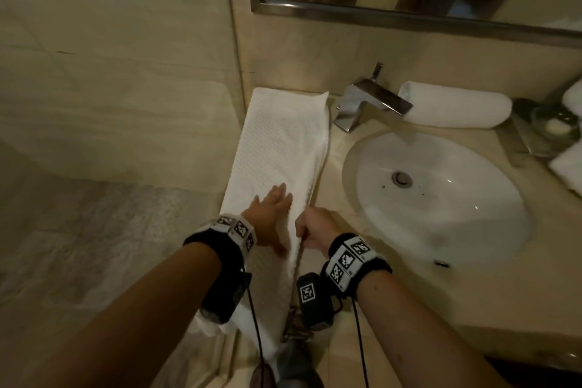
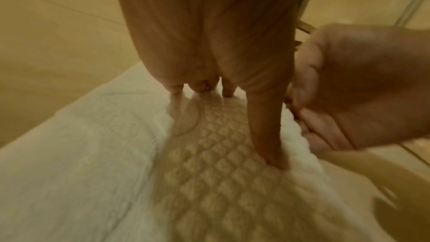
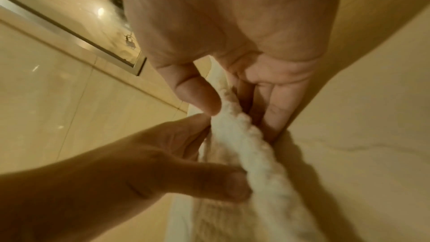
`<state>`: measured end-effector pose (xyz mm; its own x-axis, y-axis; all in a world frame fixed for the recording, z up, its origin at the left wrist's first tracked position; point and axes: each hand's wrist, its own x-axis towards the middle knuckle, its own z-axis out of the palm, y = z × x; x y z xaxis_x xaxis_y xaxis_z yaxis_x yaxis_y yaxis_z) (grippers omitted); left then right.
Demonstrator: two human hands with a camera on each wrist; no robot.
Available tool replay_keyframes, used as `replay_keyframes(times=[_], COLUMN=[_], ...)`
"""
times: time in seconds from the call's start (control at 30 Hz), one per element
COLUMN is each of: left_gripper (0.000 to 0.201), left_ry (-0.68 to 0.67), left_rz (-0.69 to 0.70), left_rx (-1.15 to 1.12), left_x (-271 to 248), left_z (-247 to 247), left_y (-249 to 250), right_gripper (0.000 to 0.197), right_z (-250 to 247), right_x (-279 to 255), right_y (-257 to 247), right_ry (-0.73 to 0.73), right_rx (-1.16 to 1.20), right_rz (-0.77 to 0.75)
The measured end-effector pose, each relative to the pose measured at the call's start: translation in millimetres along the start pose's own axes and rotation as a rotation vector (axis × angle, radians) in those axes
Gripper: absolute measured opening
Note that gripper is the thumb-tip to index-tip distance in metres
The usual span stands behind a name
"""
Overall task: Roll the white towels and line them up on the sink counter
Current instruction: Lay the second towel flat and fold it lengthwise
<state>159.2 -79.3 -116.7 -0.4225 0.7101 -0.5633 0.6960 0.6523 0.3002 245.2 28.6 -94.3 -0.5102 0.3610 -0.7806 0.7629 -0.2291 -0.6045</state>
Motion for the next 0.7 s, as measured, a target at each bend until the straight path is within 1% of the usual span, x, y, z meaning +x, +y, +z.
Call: replay_keyframes(times=[0.07,0.17,0.23,0.27,0.3,0.37,0.4,0.43,0.47,0.53,0.57,0.6,0.63,0.7], left_gripper=[0.129,0.131,0.128,0.126,0.124,0.118,0.114,0.109,0.104,0.102,0.103,0.104,0.104,0.104], left_ry=[-0.016,-0.078,-0.108,-0.111,-0.108,-0.079,-0.063,-0.048,-0.031,0.011,0.028,0.040,0.051,0.096], left_rz=[0.006,0.018,0.022,0.022,0.022,0.013,0.012,0.011,0.007,0.005,0.004,0.000,-0.008,-0.041], left_rx=[-0.003,0.017,0.036,0.043,0.046,0.068,0.092,0.109,0.117,0.123,0.116,0.101,0.082,0.060], left_x=[3,2,4,7,8,11,13,13,13,10,8,7,5,0], left_z=[-2,-10,-14,-16,-17,-15,-13,-9,-6,-1,0,0,0,1], left_y=[-4,-6,-7,-7,-6,-3,-1,0,0,1,2,2,2,0], right_gripper=[0.025,0.024,0.020,0.016,0.020,0.042,0.045,0.042,0.032,0.010,0.003,0.002,0.007,0.024], right_z=[-4,-9,-12,-14,-16,-18,-18,-18,-16,-14,-14,-14,-14,-12], right_x=[-5,-9,-9,-11,-12,-14,-17,-21,-24,-26,-26,-24,-23,-22], right_y=[10,18,25,29,34,44,48,51,52,55,55,56,57,59], right_ry=[-0.012,-0.030,-0.016,-0.039,-0.095,-0.229,-0.276,-0.300,-0.308,-0.256,-0.204,-0.160,-0.144,-0.163], right_rx=[0.024,0.057,0.139,0.194,0.244,0.280,0.253,0.213,0.163,0.031,-0.045,-0.092,-0.098,-0.056], right_rz=[-0.008,-0.041,-0.028,-0.025,-0.027,-0.017,-0.015,-0.022,-0.030,-0.074,-0.110,-0.149,-0.186,-0.237])
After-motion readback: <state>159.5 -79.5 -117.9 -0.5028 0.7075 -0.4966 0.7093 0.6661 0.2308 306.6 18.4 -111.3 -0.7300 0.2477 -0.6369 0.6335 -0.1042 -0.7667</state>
